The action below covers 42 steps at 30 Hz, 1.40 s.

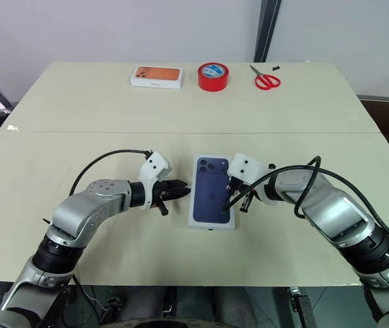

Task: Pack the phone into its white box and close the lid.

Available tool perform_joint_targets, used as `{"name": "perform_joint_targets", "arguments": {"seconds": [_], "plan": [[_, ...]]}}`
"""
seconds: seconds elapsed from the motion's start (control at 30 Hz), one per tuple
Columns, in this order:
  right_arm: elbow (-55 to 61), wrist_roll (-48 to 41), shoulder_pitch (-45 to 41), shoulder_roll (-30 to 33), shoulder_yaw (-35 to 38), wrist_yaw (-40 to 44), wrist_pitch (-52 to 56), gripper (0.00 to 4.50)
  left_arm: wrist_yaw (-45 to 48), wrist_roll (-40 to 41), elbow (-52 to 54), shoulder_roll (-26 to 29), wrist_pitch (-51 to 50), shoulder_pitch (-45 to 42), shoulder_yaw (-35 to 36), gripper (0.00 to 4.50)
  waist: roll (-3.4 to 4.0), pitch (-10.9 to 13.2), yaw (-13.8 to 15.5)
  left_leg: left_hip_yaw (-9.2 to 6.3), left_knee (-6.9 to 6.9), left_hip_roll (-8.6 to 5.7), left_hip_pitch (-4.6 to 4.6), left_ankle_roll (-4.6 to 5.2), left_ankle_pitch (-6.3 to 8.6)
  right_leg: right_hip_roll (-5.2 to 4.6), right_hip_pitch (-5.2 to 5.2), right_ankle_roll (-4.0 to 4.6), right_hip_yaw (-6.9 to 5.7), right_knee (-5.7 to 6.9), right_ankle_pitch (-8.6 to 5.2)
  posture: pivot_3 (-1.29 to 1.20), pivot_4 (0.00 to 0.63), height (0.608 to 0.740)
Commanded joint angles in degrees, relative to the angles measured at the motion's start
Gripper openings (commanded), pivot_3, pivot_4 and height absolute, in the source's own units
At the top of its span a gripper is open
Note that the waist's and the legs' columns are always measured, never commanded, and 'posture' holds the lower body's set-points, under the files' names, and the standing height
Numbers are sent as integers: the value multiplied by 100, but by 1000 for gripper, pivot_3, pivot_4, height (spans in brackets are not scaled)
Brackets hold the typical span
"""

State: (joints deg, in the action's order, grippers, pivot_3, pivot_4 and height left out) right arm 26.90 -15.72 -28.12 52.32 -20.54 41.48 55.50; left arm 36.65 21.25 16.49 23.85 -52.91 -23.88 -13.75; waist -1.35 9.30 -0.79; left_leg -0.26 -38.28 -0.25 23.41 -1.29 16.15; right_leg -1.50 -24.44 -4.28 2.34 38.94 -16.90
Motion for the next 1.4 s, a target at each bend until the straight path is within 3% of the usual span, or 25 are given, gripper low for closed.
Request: {"name": "perform_joint_targets", "arguments": {"seconds": [0.03, 0.5, 0.87, 1.17, 1.4], "plan": [[219, 20, -108, -108, 123, 94, -75, 47, -35, 40, 103, -79, 140, -82, 99, 1120, 0, 0, 0, 0, 0, 0, 0, 0, 0, 0, 0, 0, 0, 0, 0, 0, 150, 733], [283, 124, -109, -205, 178, 170, 22, 47, -99, 20, 31, -115, 167, -93, 154, 1120, 0, 0, -3, 0, -1, 0, -1, 0, 0, 0, 0, 0, 0, 4, 0, 0, 150, 733], [122, 261, -180, -248, 216, 104, 97, 47, -513, 103, -273, -246, -38, -210, 747, 1120, 0, 0, -1, 0, -3, 0, -1, 0, 0, 0, 0, 0, 0, 6, 0, 0, 150, 733], [-31, 331, -220, -162, 280, 157, 71, 47, -59, 517, 403, 333, -197, 428, 941, 1120, 1, -1, 0, 0, -2, 0, -3, -1, -1, -1, 0, 0, 1, 7, 0, 0, 150, 733], [-58, 350, -181, 28, 283, 458, -131, 47, 100, 827, 916, 331, -320, 427, 649, 1120, 1, -1, 14, 0, -3, -2, 0, -1, 0, -4, 0, 0, 0, 4, 0, 0, 150, 733]]}}
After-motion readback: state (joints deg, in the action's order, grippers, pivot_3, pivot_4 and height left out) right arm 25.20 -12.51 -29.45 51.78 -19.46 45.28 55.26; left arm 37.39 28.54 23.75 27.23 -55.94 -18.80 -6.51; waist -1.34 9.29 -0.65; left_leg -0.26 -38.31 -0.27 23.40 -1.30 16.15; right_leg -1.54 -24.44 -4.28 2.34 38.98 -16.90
